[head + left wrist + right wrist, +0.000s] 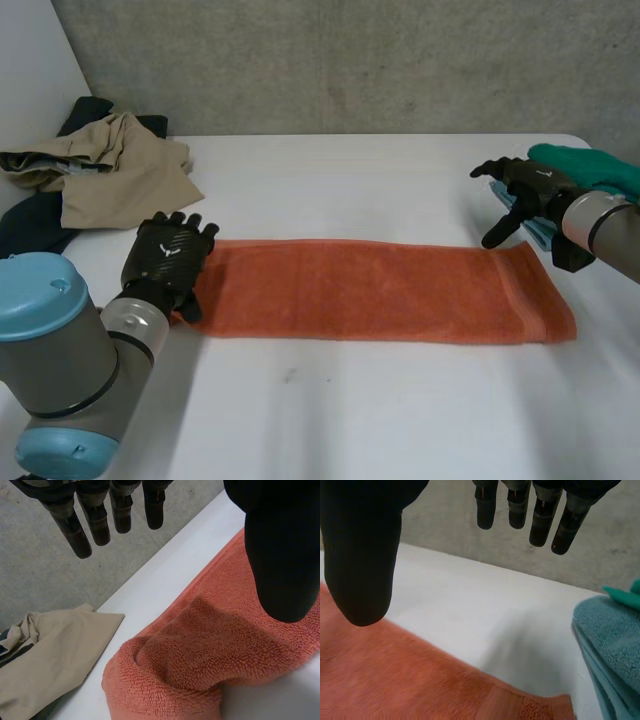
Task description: Fold the laundry.
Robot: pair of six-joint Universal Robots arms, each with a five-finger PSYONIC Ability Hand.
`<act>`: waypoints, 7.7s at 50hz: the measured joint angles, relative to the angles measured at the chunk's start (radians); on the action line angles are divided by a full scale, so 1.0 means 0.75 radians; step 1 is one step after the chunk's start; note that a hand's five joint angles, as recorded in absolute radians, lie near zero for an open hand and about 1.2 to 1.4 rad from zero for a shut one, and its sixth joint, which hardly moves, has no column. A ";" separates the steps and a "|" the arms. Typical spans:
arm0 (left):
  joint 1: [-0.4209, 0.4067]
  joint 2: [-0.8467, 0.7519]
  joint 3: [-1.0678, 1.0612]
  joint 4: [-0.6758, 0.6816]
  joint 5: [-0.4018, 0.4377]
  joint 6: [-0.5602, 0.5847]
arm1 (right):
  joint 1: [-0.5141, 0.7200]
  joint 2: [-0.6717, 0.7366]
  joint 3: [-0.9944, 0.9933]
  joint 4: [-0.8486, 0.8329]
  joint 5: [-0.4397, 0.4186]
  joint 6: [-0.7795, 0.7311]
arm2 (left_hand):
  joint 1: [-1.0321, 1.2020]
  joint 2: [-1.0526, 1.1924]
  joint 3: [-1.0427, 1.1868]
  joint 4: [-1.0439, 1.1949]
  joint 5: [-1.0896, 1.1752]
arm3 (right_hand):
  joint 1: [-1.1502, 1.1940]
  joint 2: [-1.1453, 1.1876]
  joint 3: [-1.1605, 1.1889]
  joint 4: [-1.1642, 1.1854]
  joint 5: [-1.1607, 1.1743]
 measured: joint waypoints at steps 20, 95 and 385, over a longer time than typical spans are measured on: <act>-0.001 0.052 -0.023 0.000 0.004 -0.001 | -0.049 -0.440 0.756 -0.053 0.020 -0.747 | 0.000 0.000 0.000 0.000 0.000 | 0.196 0.221 0.243 0.232 0.203; -0.024 0.078 -0.047 -0.003 0.011 -0.005 | -0.755 -0.364 1.042 -0.310 -0.248 -1.316 | 0.000 0.000 0.000 0.000 0.000 | 1.016 1.269 1.272 1.272 1.216; -0.606 -0.082 0.081 -0.460 -0.332 -0.207 | 0.102 -0.713 1.319 -0.363 -0.136 -0.782 | 0.533 0.519 0.504 0.510 0.480 | 0.332 0.402 0.412 0.395 0.355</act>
